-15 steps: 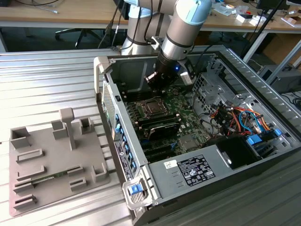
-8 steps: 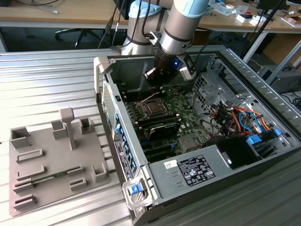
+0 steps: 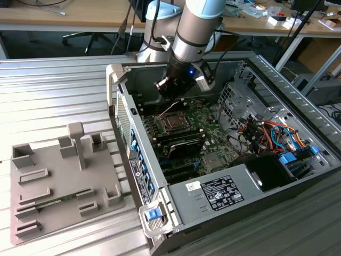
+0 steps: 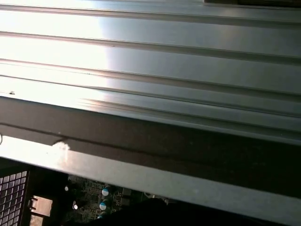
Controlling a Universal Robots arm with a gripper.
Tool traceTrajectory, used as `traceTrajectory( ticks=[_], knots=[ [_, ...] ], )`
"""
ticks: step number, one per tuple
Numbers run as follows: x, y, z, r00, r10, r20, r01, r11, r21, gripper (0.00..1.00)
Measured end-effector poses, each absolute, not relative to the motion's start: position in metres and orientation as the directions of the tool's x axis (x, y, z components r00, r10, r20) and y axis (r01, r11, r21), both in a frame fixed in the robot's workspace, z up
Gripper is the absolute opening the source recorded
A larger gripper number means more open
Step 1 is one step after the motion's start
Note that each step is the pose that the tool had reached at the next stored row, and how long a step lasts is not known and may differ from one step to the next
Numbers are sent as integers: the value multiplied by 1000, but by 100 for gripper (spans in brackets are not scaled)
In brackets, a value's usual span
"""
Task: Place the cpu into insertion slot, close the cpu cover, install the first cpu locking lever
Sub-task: 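Install the first cpu locking lever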
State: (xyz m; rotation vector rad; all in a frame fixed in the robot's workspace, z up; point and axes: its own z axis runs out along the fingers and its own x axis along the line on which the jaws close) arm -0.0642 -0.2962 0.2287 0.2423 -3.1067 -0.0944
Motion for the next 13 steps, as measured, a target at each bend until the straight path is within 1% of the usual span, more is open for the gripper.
traceTrajectory(
  ticks=[8,13],
  knots=[
    [-91,-296,229,-988,-156,15,-154,986,62,11],
    [-91,-301,228,-988,-156,15,-154,986,62,11]
  ],
)
